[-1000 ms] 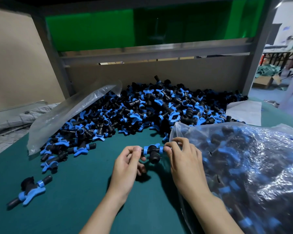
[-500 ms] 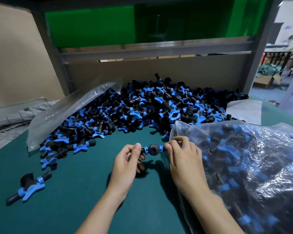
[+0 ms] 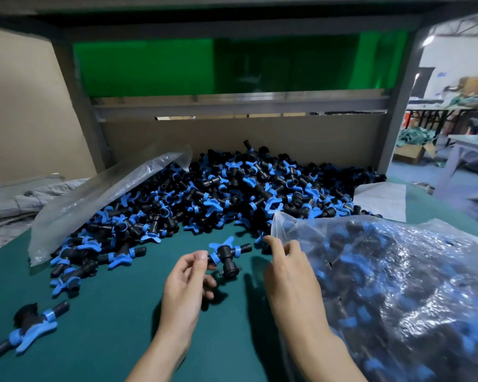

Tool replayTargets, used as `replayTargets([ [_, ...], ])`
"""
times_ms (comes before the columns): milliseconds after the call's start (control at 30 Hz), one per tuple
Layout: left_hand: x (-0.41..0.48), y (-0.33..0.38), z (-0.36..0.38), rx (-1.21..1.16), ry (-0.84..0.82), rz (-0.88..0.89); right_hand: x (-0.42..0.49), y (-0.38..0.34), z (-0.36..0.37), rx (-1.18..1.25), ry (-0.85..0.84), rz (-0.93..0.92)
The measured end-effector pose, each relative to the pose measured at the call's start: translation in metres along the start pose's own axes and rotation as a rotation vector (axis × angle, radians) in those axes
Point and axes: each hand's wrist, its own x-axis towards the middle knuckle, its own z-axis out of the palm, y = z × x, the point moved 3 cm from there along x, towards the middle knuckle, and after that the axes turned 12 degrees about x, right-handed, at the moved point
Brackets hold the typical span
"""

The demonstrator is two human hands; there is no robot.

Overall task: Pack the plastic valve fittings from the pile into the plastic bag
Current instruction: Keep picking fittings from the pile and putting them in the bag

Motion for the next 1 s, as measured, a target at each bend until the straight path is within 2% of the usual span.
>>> replayTargets([
  [133, -0.017, 0.006, 0.003, 0.024, -0.058, 0.06, 0.007, -0.003, -0.019, 0.289, 0.087, 0.032],
  [300, -0.034, 0.013, 0.028, 0.031, -0.166, 0.101, 0.019, 0.002, -0.047, 0.4, 0.089, 0.033],
  [400, -0.044, 0.017, 0.039, 0.052, -0.188, 0.143, 0.018, 0.002, -0.057, 0.315, 0.067, -0.042],
  [533, -0.046, 0.017, 0.033, 0.052, -0.069, 0.135, 0.016, 0.001, -0.059, 0.339, 0.081, -0.028],
  [667, -0.048, 0.013, 0.022, 0.069, 0.004, 0.081, 0.011, 0.008, -0.053, -0.041, 0.044, 0.005],
  [767, -0.049, 0.014, 0.018, 0.077, 0.062, 0.075, 0.003, 0.008, -0.045, -0.209, -0.019, 0.036],
  [933, -0.049, 0.024, 0.009, 0.052, 0.226, 0.109, -0.003, 0.01, -0.047, -0.337, -0.084, 0.045],
  [1000, -0.052, 0.028, 0.008, 0.038, 0.237, 0.127, 0.0, 0.009, -0.054, -0.261, -0.085, 0.031],
])
